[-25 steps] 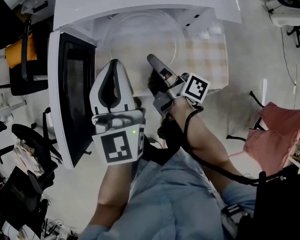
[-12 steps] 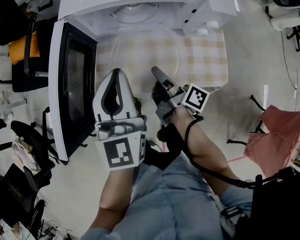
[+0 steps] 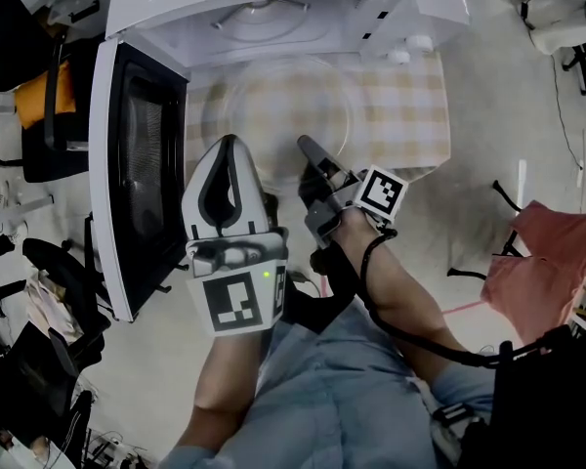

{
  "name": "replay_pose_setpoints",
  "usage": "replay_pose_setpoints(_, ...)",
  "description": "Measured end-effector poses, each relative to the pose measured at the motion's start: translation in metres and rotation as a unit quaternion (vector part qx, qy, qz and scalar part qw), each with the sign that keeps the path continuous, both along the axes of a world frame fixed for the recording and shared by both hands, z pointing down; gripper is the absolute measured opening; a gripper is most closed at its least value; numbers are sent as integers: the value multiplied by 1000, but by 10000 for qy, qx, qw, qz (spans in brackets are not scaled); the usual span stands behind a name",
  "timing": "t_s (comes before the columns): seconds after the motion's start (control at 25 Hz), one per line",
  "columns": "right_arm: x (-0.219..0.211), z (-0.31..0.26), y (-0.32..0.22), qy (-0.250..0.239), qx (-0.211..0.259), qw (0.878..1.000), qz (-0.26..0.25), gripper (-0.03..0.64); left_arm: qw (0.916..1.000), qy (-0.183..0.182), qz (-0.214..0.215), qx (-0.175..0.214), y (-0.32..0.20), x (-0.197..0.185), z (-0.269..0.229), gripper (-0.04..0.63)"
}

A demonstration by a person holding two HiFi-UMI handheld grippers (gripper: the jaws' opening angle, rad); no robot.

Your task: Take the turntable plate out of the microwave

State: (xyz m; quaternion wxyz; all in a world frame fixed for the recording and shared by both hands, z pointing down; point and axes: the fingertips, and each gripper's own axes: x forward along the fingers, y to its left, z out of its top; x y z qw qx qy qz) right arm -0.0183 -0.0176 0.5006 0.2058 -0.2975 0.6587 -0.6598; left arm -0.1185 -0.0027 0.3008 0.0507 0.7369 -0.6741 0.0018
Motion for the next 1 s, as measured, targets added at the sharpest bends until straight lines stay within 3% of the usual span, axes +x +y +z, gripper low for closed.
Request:
replay_pose_setpoints(0.48, 0, 12, -4, 161, -807, 9966, 89, 28, 10000, 38, -4, -64, -2, -2, 2, 8)
replay_pose_setpoints(1.0, -6, 14, -14, 470, -988, 9940, 26, 43, 9997, 159, 78, -167, -16, -8, 5, 8)
